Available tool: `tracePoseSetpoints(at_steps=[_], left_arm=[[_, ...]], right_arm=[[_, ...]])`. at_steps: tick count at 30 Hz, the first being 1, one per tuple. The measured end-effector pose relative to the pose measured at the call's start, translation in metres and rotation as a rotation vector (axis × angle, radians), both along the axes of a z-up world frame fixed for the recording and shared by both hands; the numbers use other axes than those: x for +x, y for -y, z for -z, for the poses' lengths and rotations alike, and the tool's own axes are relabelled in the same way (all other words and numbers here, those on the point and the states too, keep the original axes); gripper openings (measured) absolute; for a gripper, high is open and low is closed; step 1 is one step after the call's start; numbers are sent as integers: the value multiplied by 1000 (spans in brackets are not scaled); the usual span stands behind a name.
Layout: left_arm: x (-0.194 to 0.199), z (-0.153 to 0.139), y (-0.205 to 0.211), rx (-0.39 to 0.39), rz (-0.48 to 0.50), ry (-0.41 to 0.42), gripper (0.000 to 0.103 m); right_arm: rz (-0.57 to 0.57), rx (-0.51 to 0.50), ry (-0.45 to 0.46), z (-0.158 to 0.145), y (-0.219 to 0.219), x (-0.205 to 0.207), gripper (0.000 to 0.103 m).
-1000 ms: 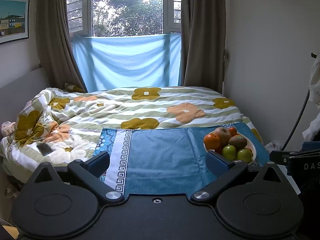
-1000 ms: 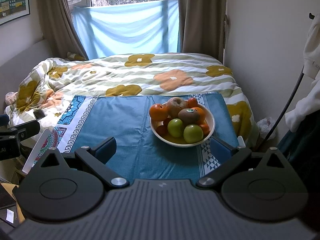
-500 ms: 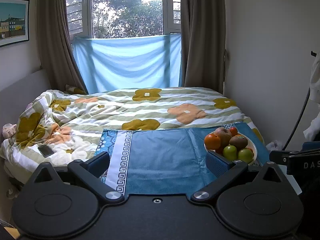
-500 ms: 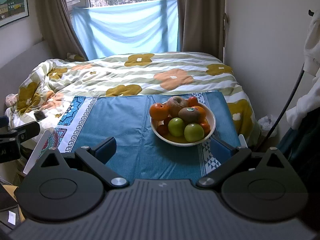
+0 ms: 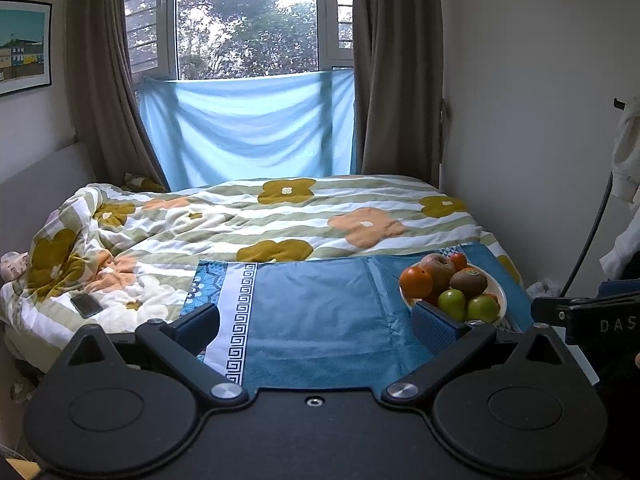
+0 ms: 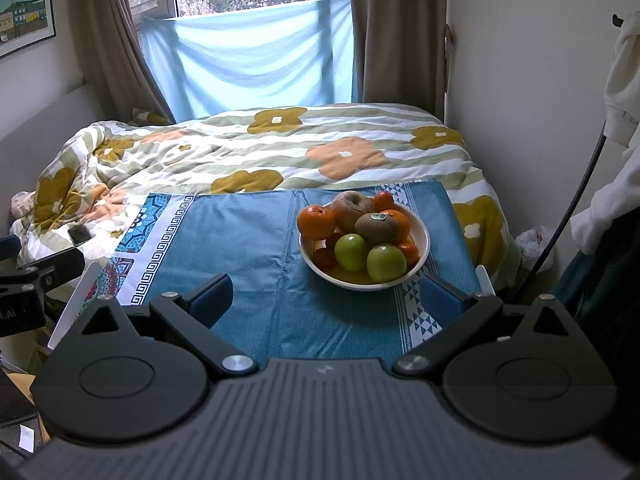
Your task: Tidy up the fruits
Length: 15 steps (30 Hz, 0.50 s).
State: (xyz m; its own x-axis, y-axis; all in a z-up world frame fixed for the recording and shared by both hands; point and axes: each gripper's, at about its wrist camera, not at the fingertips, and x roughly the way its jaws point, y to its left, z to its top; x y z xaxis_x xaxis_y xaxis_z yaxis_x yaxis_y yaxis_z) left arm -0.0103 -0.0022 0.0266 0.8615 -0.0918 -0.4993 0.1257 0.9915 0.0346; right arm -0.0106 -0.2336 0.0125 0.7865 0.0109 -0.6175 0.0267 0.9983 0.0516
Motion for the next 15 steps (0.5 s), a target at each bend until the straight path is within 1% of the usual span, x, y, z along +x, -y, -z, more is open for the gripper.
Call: tracePoseSetpoints(at_steps=[7, 12, 15], left_arm=[[0, 2, 2, 7, 2, 5, 103], [4, 4, 1, -15, -7, -10, 103], [6, 5, 2, -13, -21, -14, 103]], right_arm=[[3, 5, -1, 0, 1, 0, 103], [5, 10, -5, 0, 1, -2, 103], [4, 14, -12, 0, 4, 3, 103]])
